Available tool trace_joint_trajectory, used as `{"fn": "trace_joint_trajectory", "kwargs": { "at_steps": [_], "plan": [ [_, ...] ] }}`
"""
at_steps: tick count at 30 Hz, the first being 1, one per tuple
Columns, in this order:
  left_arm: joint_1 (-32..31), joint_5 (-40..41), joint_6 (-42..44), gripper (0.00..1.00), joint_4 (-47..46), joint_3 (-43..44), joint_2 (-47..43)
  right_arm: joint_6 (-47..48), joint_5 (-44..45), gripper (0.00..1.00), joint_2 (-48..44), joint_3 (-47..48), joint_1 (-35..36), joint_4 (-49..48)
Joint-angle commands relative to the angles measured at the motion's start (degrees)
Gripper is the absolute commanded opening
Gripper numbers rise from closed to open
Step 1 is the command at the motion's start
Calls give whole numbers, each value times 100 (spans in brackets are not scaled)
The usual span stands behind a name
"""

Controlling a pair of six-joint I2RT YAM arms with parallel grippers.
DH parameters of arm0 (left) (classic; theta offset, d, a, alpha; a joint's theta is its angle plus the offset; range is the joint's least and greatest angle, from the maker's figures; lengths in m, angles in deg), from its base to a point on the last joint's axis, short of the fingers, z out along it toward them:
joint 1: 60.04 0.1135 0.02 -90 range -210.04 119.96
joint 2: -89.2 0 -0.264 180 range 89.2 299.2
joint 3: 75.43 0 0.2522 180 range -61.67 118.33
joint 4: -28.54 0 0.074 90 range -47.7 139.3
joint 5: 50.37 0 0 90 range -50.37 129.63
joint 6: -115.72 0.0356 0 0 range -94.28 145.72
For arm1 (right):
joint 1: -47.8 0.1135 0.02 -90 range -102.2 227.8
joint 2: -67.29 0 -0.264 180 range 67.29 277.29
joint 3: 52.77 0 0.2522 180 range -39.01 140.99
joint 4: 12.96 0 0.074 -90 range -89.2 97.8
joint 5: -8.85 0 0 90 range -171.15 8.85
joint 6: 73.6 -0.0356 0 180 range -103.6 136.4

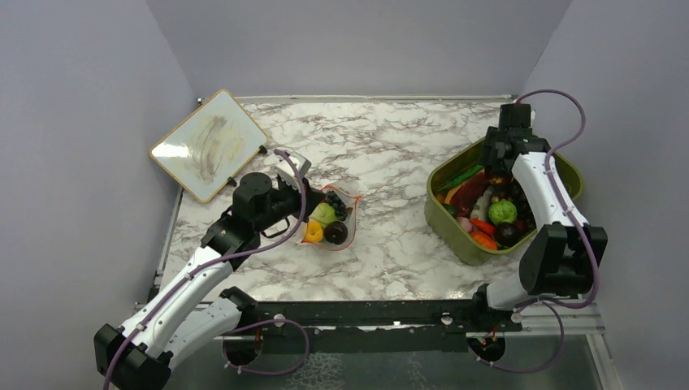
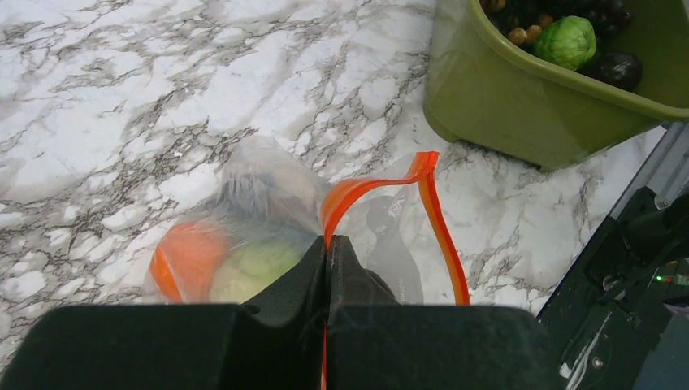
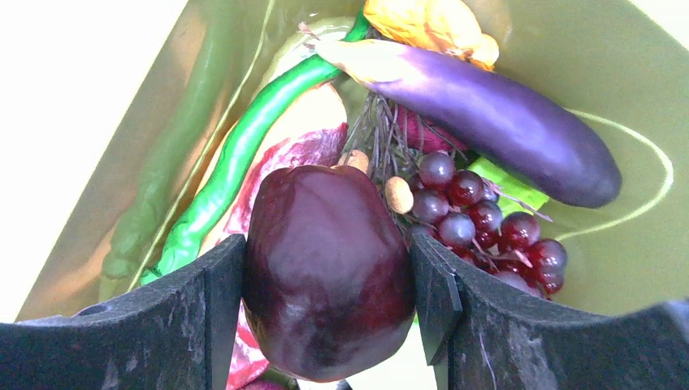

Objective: Place the food in the zip-top bag and seal the zipper
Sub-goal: Pick up the fake fruit from the bin.

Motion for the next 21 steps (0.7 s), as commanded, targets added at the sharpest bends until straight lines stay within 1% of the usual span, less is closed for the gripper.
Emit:
{"fn": "trace_joint_trajectory", "kwargs": {
  "at_steps": [1,9,14,16,21],
  "plan": [
    [-45,51,39,0,-131,-78,-113,-96,94,56,-382,181,8,249],
    [-63,56,56,0,-113,-98,-138,8,28,55,-858,205,8,418],
    [-80,-12,15,0,-154,-86,-67,125,-220,54,-1206,292,8,515],
    [-88,-38,4,0,-159,-96,-53,173,-526,54,-1400,366,20,505],
    [-89,-87,-59,0,-185,-89,-10,216,-317,52,-1560,661,464,684]
  ]
}}
